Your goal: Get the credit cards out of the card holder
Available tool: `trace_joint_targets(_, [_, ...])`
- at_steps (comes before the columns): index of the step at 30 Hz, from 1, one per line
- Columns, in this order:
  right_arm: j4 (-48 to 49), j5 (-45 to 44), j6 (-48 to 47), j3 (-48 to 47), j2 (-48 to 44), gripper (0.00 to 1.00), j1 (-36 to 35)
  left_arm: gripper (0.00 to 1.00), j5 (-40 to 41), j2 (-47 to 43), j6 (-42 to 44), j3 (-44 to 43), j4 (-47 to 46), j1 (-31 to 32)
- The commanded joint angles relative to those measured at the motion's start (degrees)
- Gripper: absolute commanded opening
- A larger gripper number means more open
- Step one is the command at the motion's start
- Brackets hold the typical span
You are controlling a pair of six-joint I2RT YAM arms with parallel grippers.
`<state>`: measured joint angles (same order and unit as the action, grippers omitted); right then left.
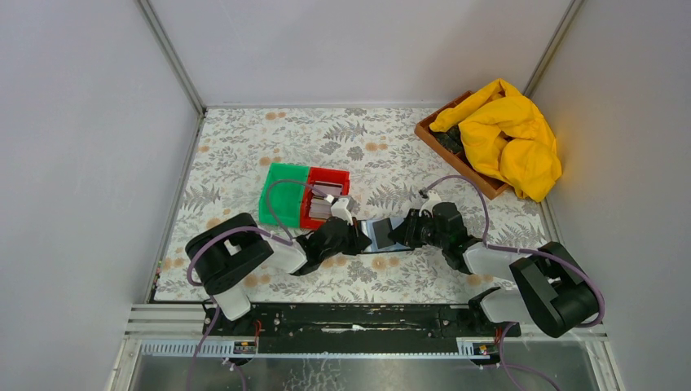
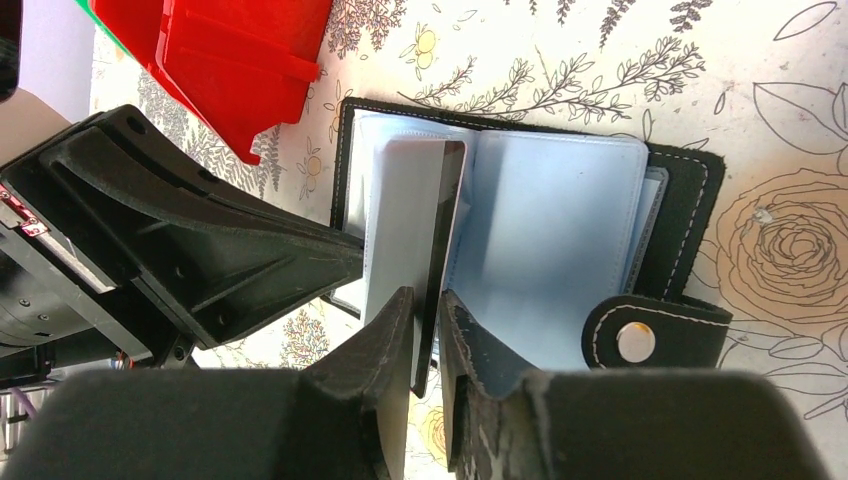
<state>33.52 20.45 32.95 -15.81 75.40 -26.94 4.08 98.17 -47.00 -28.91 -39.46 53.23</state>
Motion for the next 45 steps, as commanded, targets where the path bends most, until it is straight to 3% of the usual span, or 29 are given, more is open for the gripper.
trace_joint_targets(1, [2.35,0.39,-0.44,0.17,-0.78,0.21,0.72,0.0,-0.93,2.1,0.6,-0.01,3.34,-0.06])
trace_joint_targets(14, [2.0,-2.16,-0.44,1.24,-3.02,0.02,1.59,0.0,-1.82,2.83,0.77,-0.45,3.28,-0.02])
trace_joint_targets(18, [2.3,-2.64,-0.49,1.78,-4.23,0.15,1.78,0.0,-2.08,3.25,0.9,-0.71,3.3,-0.06])
trace_joint_targets(20, [2.66,-2.29,-0.56,1.84,-4.33,0.18,1.82,0.0,-2.2,3.32,0.95,-0.71,3.4,-0.03])
trace_joint_targets(35, [2.65,-3.87,-0.08,3.03,-6.65,0.19,2.69,0.0,-2.91,3.92,1.04,-0.91,3.28,-0.04])
trace_joint_targets(45, [2.15,-5.77,-0.1,3.78,-8.27,0.12,3.04,0.0,-3.17,4.38,1.04,-0.85,3.12,-0.06])
